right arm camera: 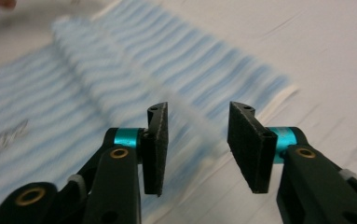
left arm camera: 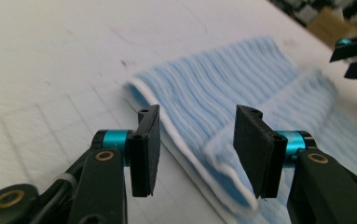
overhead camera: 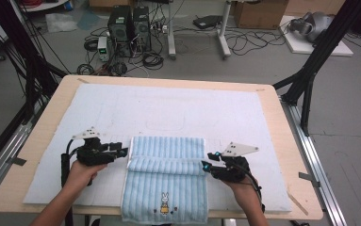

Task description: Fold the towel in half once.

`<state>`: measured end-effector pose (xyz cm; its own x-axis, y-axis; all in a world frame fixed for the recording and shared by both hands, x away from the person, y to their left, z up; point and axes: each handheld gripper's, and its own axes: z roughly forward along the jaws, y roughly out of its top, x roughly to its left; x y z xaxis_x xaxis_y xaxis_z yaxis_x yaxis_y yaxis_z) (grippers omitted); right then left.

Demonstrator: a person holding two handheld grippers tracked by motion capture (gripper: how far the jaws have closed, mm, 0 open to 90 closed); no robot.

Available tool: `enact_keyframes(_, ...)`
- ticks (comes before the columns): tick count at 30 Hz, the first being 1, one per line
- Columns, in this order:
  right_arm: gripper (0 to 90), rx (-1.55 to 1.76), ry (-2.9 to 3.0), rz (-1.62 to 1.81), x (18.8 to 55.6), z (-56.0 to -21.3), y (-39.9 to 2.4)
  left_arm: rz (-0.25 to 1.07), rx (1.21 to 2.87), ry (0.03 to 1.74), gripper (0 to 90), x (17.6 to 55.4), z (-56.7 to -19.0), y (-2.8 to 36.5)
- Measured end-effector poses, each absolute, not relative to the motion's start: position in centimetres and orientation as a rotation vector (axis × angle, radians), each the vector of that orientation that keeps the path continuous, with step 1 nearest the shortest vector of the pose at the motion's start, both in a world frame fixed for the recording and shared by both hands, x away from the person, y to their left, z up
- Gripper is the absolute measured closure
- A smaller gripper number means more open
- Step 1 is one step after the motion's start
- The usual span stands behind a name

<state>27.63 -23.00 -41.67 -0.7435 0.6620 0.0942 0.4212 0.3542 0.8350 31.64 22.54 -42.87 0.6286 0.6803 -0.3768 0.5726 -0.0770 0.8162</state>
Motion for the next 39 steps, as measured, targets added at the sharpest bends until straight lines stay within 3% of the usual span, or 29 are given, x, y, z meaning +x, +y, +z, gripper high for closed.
enact_keyframes(7, 66.9, 1.161, 2.282, 1.195, 31.8, -42.1, -22.4, 0.138, 1.758, 1.055, 58.3, 34.0, -43.4, 21.5)
enact_keyframes(12, 61.9, 1.219, 2.342, 1.175, 32.7, -43.3, -21.8, 0.097, 1.812, 1.029, 61.1, 34.3, -44.1, 20.2)
enact_keyframes(16, 65.7, 1.224, 2.380, 1.173, 32.7, -43.8, -21.5, 0.124, 1.902, 1.012, 63.1, 34.3, -44.8, 19.0)
enact_keyframes(19, 74.1, 1.246, 2.415, 1.167, 33.0, -44.5, -21.5, 0.173, 1.931, 1.004, 77.3, 34.2, -45.2, 18.6)
enact_keyframes(21, 85.7, 1.230, 2.420, 1.171, 32.9, -44.4, -21.5, 0.207, 1.941, 0.979, 89.0, 34.1, -45.2, 18.4)
enact_keyframes(33, 87.7, 1.205, 2.305, 1.180, 33.6, -43.7, -21.3, 0.232, 1.787, 1.101, 89.8, 36.0, -44.5, 19.7)
enact_keyframes(36, 87.3, 1.248, 2.306, 1.191, 34.0, -43.9, -21.3, 0.158, 1.781, 1.123, 88.8, 35.9, -44.5, 19.7)
enact_keyframes(39, 84.7, 1.231, 2.328, 1.162, 33.7, -43.9, -21.1, 0.140, 1.821, 1.103, 70.0, 35.4, -44.4, 19.4)
